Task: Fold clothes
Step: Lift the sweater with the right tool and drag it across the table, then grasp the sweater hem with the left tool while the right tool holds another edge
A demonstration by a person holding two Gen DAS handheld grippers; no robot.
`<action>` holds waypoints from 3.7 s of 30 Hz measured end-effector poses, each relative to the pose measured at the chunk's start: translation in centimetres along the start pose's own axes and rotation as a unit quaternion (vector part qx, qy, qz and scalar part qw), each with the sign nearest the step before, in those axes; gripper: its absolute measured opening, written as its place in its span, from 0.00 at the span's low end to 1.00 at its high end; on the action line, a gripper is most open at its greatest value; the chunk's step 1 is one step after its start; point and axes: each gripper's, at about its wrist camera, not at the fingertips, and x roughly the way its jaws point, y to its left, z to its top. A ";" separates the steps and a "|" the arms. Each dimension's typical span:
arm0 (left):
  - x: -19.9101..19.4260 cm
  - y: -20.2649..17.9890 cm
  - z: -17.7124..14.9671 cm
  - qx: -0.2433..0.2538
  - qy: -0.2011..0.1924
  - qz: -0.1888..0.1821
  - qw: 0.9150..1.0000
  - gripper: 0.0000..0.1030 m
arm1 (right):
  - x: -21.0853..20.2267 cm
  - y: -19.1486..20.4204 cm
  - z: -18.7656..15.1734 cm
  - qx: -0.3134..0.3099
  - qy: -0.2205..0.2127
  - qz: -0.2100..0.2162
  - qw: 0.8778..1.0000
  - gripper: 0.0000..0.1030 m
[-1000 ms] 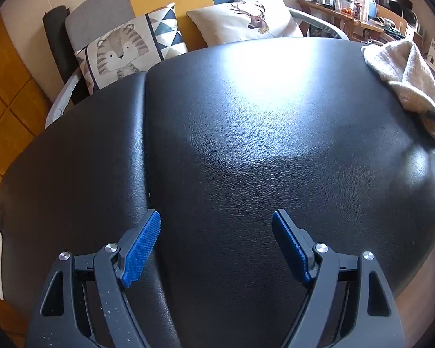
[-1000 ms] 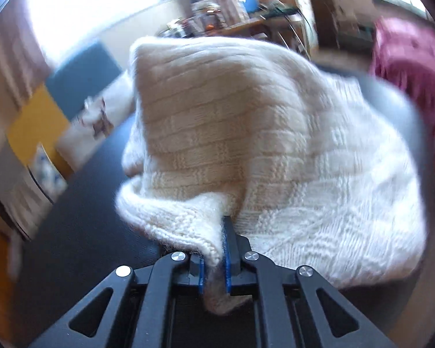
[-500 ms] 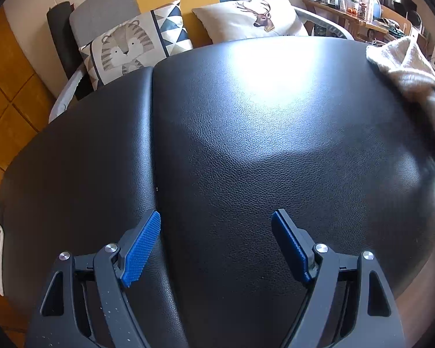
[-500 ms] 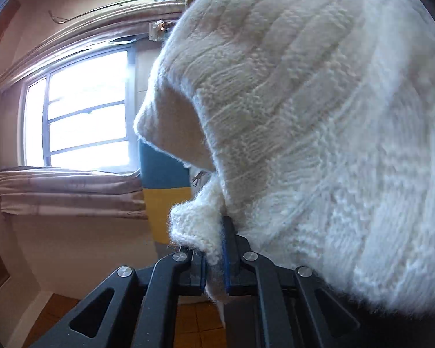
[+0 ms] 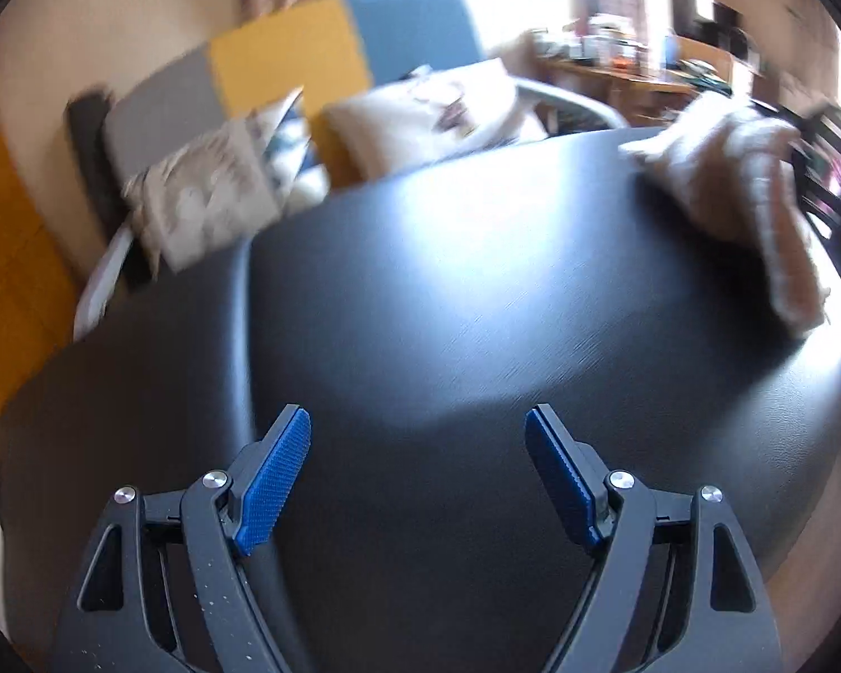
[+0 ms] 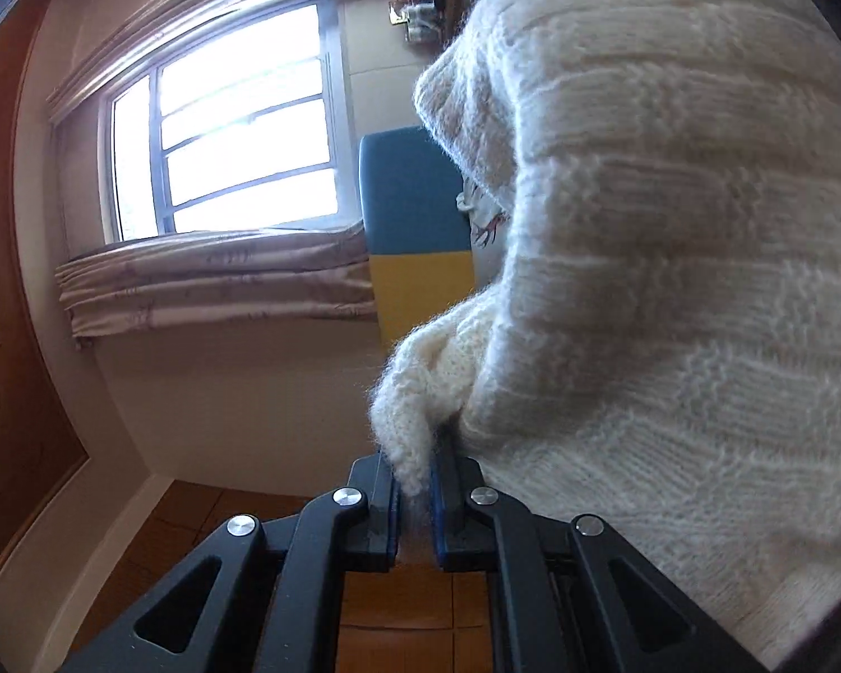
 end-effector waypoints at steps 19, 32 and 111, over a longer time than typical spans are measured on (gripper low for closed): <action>5.8 -9.5 1.0 0.072 0.072 -0.081 0.992 0.79 | 8.7 -1.0 -7.2 -0.135 0.107 -0.253 0.952 0.25; 7.1 -10.6 3.1 0.019 0.096 -0.140 0.985 0.80 | -8.1 1.8 -6.7 -0.304 -0.097 -0.450 0.834 0.31; -6.4 -8.9 4.6 0.178 -0.211 -0.047 0.960 0.10 | -5.9 0.9 -9.7 -0.219 -0.060 -0.266 0.937 0.06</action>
